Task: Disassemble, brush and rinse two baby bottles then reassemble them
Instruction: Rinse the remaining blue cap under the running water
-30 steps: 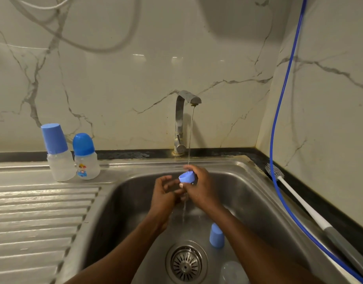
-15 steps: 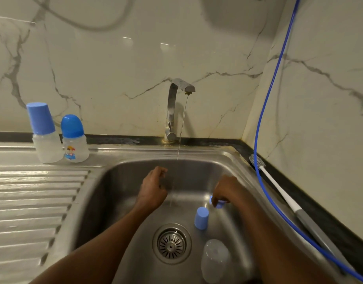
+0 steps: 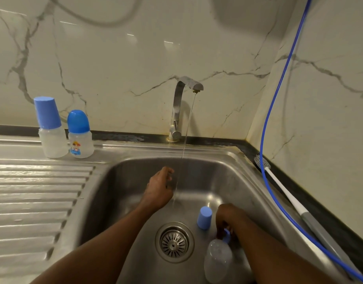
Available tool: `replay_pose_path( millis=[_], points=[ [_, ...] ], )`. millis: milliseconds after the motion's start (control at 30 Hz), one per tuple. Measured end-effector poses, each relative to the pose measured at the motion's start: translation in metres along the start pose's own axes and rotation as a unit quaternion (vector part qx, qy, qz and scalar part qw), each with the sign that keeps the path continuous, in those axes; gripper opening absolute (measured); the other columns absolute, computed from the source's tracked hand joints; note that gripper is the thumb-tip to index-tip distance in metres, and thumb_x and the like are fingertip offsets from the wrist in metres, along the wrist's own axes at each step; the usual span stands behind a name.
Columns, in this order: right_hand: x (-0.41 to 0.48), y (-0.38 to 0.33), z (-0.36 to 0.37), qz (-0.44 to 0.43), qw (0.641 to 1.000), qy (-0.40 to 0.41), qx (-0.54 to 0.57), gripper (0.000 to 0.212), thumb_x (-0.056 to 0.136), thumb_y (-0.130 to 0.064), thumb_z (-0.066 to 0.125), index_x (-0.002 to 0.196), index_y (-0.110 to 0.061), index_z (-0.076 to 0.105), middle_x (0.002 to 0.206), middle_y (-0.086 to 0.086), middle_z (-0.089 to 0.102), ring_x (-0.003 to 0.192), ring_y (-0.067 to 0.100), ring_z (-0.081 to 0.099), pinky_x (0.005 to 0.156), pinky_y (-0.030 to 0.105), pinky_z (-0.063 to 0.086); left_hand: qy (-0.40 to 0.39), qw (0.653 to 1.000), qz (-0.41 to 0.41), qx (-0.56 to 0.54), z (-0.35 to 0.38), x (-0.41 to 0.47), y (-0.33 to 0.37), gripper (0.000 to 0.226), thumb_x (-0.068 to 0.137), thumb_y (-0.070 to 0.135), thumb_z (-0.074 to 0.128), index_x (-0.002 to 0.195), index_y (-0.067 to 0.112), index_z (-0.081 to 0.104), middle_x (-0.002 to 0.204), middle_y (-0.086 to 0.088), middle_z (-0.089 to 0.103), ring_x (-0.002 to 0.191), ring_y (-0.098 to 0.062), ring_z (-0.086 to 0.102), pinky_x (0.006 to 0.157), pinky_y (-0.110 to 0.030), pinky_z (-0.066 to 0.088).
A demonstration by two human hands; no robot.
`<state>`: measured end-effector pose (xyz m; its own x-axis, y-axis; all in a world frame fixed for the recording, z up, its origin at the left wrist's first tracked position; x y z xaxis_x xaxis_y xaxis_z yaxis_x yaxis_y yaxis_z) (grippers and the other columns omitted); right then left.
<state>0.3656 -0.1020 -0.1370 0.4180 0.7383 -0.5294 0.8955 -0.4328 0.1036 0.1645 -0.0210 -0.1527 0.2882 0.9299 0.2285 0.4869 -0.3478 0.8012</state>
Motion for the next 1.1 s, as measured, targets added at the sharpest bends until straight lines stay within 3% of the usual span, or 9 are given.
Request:
replay_pose_path(
  millis=[267,400,567,767,833,900,1000,1033,1100],
  points=[
    [-0.009,-0.002,-0.014,-0.008,0.999,-0.040,0.015,0.056,0.086,-0.039,0.071,0.130,-0.010,0.052,0.124,0.005,0.056,0.121,0.021,0.054,0.098,0.030,0.044,-0.006,1.000,-0.006,-0.009,0.001,0.002,-0.005,0.056,0.082,-0.007,0.058,0.130,0.021,0.051,0.112,0.003,0.054,0.103,-0.018,0.058,0.085,-0.041,0.058],
    [-0.009,0.000,-0.038,-0.027,0.995,0.034,0.085,0.073,0.078,-0.053,0.074,0.128,-0.003,0.054,0.083,0.003,0.056,0.081,0.016,0.055,0.084,0.027,0.043,-0.011,1.000,-0.005,-0.017,0.003,0.003,-0.006,0.054,0.084,-0.006,0.059,0.130,0.021,0.050,0.112,0.003,0.055,0.103,-0.018,0.059,0.085,-0.042,0.058],
    [0.007,-0.019,-0.016,-0.092,0.989,0.084,0.080,0.085,0.077,-0.056,0.073,0.143,-0.011,0.042,0.141,0.008,0.048,0.123,0.025,0.052,0.098,0.034,0.049,-0.017,1.000,-0.004,-0.015,0.006,0.002,-0.005,0.053,0.085,-0.003,0.059,0.130,0.023,0.049,0.111,0.005,0.055,0.102,-0.017,0.060,0.086,-0.042,0.058],
    [0.016,-0.032,0.003,-0.141,0.984,0.050,0.094,0.045,0.085,-0.036,0.072,0.122,-0.012,0.063,0.128,0.010,0.061,0.111,0.023,0.063,0.090,0.031,0.055,-0.022,0.998,-0.038,-0.048,0.005,0.001,-0.008,0.050,0.085,-0.001,0.058,0.129,0.022,0.050,0.109,0.003,0.058,0.096,-0.016,0.062,0.082,-0.039,0.059],
    [0.023,-0.041,0.001,-0.192,0.948,0.081,0.243,0.019,0.083,-0.021,0.073,0.100,-0.018,0.067,0.107,0.008,0.068,0.090,0.019,0.068,0.077,0.029,0.056,-0.031,0.992,-0.078,-0.093,0.005,-0.001,-0.010,0.050,0.086,0.002,0.062,0.130,0.021,0.049,0.109,-0.003,0.061,0.094,-0.021,0.065,0.077,-0.035,0.060],
    [0.020,-0.055,-0.013,-0.258,0.855,0.125,0.433,0.023,0.080,-0.009,0.074,0.095,-0.020,0.060,0.091,0.003,0.064,0.076,0.013,0.060,0.068,0.030,0.053,-0.054,0.976,-0.107,-0.180,0.006,-0.003,-0.008,0.048,0.088,0.011,0.068,0.130,0.022,0.049,0.109,-0.009,0.066,0.093,-0.026,0.068,0.072,-0.033,0.058],
    [0.010,-0.075,-0.034,-0.300,0.738,0.155,0.584,0.027,0.087,-0.011,0.068,0.103,-0.029,0.055,0.104,0.004,0.063,0.089,0.017,0.064,0.074,0.031,0.054,-0.082,0.948,-0.070,-0.301,0.004,-0.004,0.005,0.033,0.095,0.018,0.064,0.126,0.023,0.056,0.108,-0.010,0.072,0.095,-0.028,0.070,0.081,-0.037,0.055],
    [0.009,-0.079,-0.036,-0.312,0.720,0.153,0.601,0.028,0.091,-0.013,0.063,0.107,-0.034,0.054,0.114,0.003,0.061,0.100,0.020,0.063,0.081,0.033,0.054,-0.084,0.943,-0.058,-0.317,0.002,-0.004,0.007,0.031,0.096,0.016,0.063,0.126,0.022,0.057,0.108,-0.008,0.073,0.098,-0.027,0.070,0.083,-0.037,0.055],
    [0.014,-0.081,-0.030,-0.330,0.739,0.164,0.565,0.035,0.097,-0.014,0.055,0.119,-0.039,0.049,0.131,-0.002,0.054,0.115,0.017,0.055,0.094,0.033,0.051,-0.080,0.942,-0.052,-0.322,0.002,-0.006,0.008,0.034,0.094,0.012,0.063,0.127,0.021,0.058,0.111,-0.006,0.072,0.100,-0.024,0.070,0.083,-0.033,0.056]
  ],
)
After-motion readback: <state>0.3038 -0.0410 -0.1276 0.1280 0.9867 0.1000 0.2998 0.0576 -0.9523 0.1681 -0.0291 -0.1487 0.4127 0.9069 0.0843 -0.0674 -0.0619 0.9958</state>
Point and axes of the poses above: each hand's wrist, its own x-axis towards the middle knuckle, its own z-axis out of the palm, y = z × x, the point moved 1 cm from there along x, towards the middle knuckle
